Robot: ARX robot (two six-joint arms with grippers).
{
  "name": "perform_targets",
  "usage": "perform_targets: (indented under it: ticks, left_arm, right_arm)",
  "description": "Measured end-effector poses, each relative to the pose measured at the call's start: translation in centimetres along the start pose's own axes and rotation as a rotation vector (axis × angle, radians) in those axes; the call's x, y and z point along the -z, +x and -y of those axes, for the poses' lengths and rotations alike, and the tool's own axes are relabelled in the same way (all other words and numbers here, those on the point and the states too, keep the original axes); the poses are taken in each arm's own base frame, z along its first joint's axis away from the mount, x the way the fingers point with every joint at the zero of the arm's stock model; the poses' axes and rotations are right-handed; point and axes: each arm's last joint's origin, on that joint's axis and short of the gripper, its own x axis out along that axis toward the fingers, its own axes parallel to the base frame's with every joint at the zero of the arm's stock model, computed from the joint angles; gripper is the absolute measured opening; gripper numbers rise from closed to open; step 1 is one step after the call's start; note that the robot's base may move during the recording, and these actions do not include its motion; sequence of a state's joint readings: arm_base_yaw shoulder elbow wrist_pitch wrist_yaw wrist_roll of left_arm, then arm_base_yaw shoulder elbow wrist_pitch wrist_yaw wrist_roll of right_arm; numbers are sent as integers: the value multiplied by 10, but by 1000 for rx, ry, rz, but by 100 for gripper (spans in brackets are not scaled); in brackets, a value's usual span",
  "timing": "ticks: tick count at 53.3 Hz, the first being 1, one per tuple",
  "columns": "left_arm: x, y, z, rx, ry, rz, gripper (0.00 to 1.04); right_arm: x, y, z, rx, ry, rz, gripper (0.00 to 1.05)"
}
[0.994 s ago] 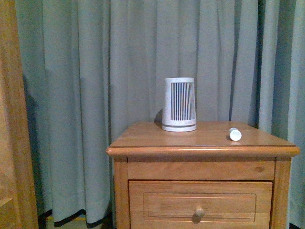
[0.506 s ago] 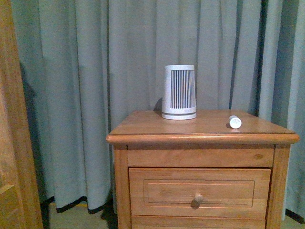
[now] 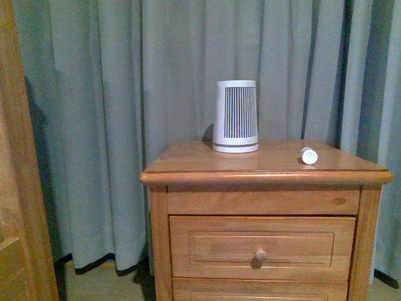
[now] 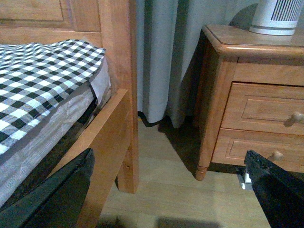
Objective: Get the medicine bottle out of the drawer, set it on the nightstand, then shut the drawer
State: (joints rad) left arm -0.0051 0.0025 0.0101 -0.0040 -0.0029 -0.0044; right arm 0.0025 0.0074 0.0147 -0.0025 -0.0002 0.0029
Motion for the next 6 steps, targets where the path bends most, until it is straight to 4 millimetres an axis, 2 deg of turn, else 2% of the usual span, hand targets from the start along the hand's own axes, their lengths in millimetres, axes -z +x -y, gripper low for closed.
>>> perform_targets:
  ticks: [6]
  left_arm:
    - [0, 0, 0, 0, 0, 0, 98]
  right_arm:
    - [0, 0, 0, 0, 0, 0, 98]
